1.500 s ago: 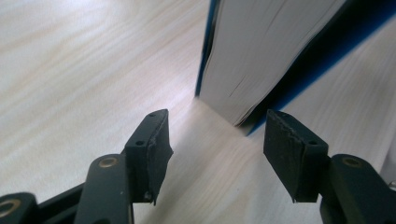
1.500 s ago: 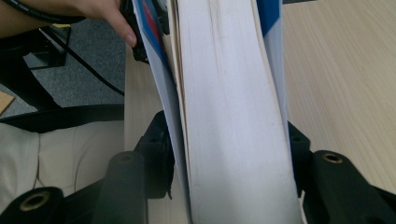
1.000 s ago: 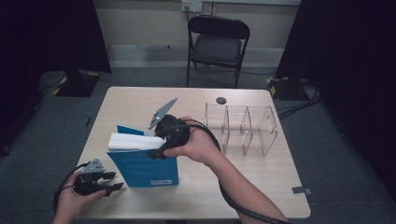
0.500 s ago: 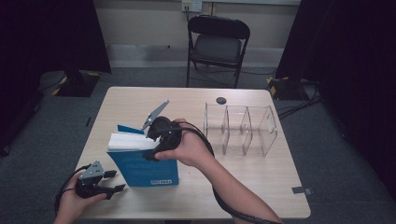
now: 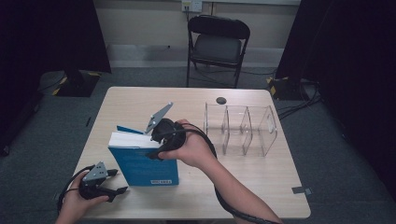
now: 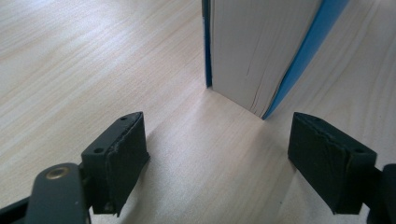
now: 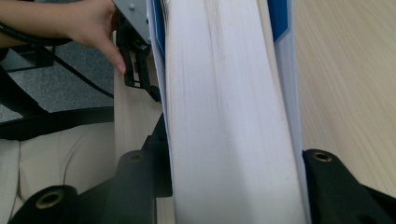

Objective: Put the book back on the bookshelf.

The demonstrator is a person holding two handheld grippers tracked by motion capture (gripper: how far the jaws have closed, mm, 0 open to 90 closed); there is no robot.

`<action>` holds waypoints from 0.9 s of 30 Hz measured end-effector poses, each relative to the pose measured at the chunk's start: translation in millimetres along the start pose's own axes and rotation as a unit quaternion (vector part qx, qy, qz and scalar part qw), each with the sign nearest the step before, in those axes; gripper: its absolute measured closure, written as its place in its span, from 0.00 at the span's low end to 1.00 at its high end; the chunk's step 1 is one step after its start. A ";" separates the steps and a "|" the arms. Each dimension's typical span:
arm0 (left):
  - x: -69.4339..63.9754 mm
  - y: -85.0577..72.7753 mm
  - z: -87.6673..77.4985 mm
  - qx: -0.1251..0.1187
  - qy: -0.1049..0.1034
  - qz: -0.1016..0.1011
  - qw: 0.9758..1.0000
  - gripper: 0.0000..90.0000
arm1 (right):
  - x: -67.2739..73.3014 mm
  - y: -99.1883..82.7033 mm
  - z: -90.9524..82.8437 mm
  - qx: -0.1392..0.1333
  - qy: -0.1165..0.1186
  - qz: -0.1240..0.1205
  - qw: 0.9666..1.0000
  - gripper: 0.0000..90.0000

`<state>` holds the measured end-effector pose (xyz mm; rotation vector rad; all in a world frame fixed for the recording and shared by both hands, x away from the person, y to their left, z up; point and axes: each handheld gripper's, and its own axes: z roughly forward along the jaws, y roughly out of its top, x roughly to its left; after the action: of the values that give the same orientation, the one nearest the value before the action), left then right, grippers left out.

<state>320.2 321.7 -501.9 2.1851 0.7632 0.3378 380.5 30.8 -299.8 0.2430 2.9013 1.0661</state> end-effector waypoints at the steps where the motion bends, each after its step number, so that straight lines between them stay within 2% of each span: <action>1: 0.0 0.0 0.2 -0.001 -0.001 -0.001 1.000 0.21 | -0.4 -0.2 0.0 -0.001 0.001 -0.002 1.000 0.62; 5: -0.9 0.4 0.8 0.002 -0.005 -0.002 1.000 0.20 | -2.1 1.0 -0.2 0.006 0.008 0.010 1.000 0.63; 6: -0.5 0.7 0.6 0.005 -0.003 0.006 1.000 0.20 | -2.3 1.4 0.1 0.007 0.011 0.015 1.000 0.63; 7: -1.5 0.5 1.2 0.004 -0.006 0.000 1.000 0.19 | -2.9 1.9 -0.2 0.010 0.015 0.020 1.000 0.62; 9: -1.4 0.8 1.0 0.007 -0.007 0.002 1.000 0.18 | -3.7 2.8 0.3 0.015 0.014 0.036 0.999 0.61; 11: -1.6 0.8 1.2 0.007 -0.007 0.002 1.000 0.18 | -5.1 3.2 0.0 0.018 0.025 0.043 0.999 0.62; 16: -1.4 0.8 1.5 0.005 -0.006 0.006 1.000 0.17 | -7.8 2.7 0.2 0.014 0.035 0.035 0.999 0.62; 17: -1.9 0.7 1.5 0.006 -0.008 0.002 1.000 0.17 | -8.1 2.7 0.1 0.015 0.036 0.041 0.998 0.62; 20: -2.0 0.5 1.9 0.003 -0.007 0.002 1.000 0.17 | -11.1 1.0 8.2 0.010 0.057 0.047 0.997 0.60; 23: -1.3 0.6 1.7 0.004 -0.008 0.005 1.000 0.17 | -8.0 4.0 16.5 0.016 0.048 0.018 0.999 0.61; 27: -1.5 0.5 1.9 0.003 -0.009 0.004 1.000 0.17 | -9.9 4.2 16.7 0.013 0.048 0.007 0.999 0.62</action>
<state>320.1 319.4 -502.8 2.1946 0.7475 0.3203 392.3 43.1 -310.0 0.2206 3.0039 1.0709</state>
